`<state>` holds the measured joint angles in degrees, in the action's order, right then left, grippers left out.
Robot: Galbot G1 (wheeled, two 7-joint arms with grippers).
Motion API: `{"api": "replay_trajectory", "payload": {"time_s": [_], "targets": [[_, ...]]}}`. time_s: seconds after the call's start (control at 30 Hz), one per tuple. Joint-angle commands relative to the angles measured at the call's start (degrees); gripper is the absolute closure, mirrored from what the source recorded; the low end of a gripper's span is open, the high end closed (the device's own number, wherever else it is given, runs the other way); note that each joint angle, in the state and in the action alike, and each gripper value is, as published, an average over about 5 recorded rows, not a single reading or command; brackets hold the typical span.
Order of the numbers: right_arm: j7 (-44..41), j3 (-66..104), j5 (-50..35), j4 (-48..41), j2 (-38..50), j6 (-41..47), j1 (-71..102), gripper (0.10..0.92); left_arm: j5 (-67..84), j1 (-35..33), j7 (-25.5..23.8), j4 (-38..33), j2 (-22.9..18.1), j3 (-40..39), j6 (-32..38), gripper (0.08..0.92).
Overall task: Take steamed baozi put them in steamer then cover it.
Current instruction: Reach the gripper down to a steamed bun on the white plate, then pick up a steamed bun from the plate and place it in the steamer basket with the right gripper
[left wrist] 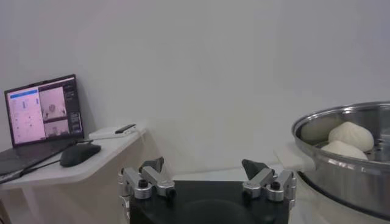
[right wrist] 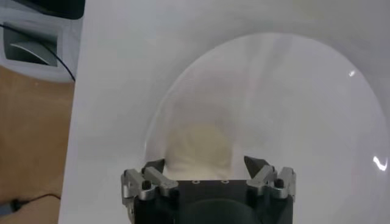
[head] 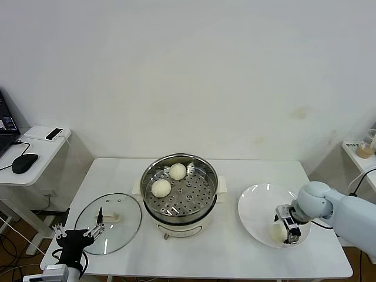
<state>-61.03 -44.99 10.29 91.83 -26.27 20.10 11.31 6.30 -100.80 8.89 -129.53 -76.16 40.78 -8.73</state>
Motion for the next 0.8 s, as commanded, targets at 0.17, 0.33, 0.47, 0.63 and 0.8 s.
{"api": "replay_trajectory", "payload": {"time_s": [0.17,0.33,0.47,0.63,0.8], "targets": [[-1.6,1.1,-0.8,-0.5,-0.5,0.5,0.6,0.338,0.0,0.1,0.0,0.0,0.0,-0.1,0.0,0.177],[-3.1,0.9,-1.1,-0.3,-0.1,-0.1,-1.4,0.372,0.0,0.0,0.0,-0.2,0.1,-0.1,0.0,0.177],[-4.4,0.6,-2.0,-0.4,0.2,-1.0,-5.0,0.385,0.1,0.0,0.0,-0.3,0.3,-0.1,0.0,0.177],[-5.5,-0.2,-4.3,-1.2,-0.2,-2.3,-12.8,0.388,0.2,0.0,0.1,-0.3,0.5,-0.2,0.0,0.177],[-5.0,-0.7,-6.4,-2.6,-2.2,-3.3,-21.3,0.387,0.2,-0.1,0.1,-0.4,1.0,-0.1,-0.1,0.177]]}}
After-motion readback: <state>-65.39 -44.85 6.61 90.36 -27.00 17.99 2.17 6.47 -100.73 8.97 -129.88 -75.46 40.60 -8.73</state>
